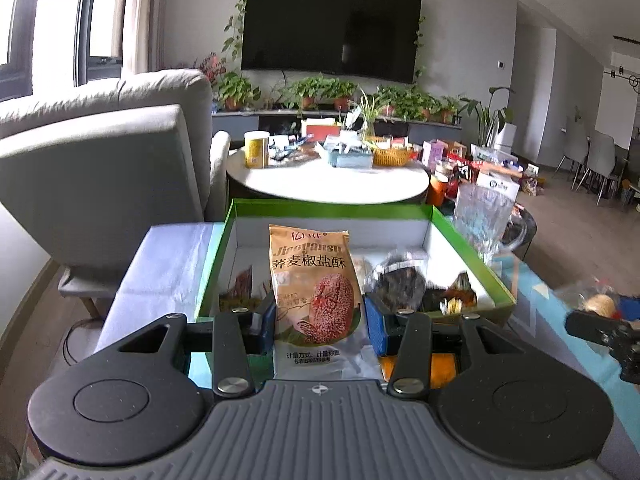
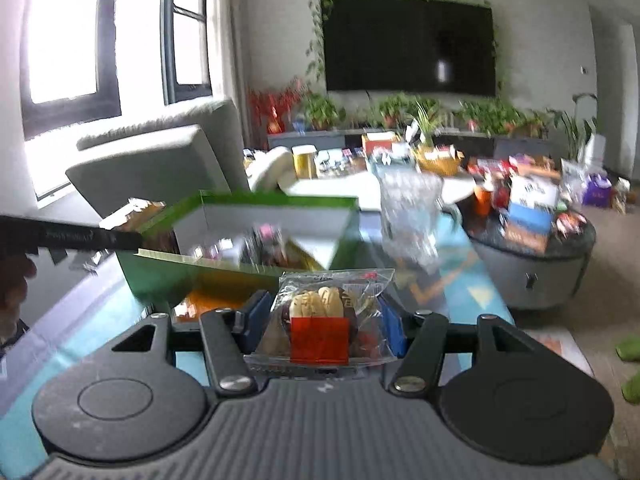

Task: Organize snacks
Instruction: 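Lift both snacks over the green box and release them inside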

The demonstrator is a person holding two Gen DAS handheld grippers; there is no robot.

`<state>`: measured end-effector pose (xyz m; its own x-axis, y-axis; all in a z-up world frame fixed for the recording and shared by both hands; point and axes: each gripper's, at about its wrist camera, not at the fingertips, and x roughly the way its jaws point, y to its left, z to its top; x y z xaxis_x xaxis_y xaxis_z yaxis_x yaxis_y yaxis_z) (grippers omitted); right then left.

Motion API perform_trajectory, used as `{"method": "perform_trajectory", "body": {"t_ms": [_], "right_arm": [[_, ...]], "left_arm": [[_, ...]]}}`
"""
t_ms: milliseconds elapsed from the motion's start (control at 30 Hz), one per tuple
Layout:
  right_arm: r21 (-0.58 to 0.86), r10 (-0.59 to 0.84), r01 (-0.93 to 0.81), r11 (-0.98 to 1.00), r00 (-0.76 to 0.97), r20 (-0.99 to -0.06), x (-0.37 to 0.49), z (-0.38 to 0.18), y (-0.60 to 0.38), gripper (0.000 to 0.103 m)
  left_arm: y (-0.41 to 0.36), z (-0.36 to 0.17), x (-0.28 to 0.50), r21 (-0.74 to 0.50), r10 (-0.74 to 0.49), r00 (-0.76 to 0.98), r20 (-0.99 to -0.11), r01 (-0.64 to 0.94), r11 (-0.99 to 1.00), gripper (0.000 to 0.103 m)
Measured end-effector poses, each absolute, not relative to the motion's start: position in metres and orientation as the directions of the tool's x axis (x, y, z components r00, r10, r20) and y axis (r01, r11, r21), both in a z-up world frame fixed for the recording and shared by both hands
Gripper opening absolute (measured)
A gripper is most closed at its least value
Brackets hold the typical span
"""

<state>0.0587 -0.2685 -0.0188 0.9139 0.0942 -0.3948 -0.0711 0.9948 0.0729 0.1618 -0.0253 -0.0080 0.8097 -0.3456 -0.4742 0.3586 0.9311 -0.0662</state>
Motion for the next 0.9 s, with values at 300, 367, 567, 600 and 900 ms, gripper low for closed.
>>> {"method": "perform_trajectory", "body": {"t_ms": [300,367,567,600,900], "right_arm": [[0.136,0.173,-0.132,0.982,0.921,-0.349,0.137,-0.001,-0.25,0.06],[0.129,0.177,-0.14,0.982,0.92,-0.35,0.146,-0.001,-0.247,0.06],[0.122,0.168,-0.132,0.984,0.914,-0.369,0.168,-0.003,-0.249,0.06],[0.117,0.167,-0.133,0.984,0.912,-0.374,0.172,-0.004,-0.249,0.06],[0.119,0.159,-0.119,0.986,0.892,-0.422,0.199,-0.016,-0.248,0.06]], "left_arm": [[-0.047,0.01,0.197,-0.077,-0.37,0.828,-0.421,0.374,0.924,0.041],[-0.051,0.009,0.205,-0.075,-0.367,0.827,-0.425,0.371,0.925,0.041],[-0.055,0.002,0.23,-0.072,-0.343,0.828,-0.444,0.348,0.935,0.041],[-0.055,0.0,0.234,-0.073,-0.339,0.827,-0.45,0.344,0.936,0.041],[-0.062,-0.022,0.265,-0.069,-0.319,0.799,-0.511,0.331,0.941,0.041]]}}
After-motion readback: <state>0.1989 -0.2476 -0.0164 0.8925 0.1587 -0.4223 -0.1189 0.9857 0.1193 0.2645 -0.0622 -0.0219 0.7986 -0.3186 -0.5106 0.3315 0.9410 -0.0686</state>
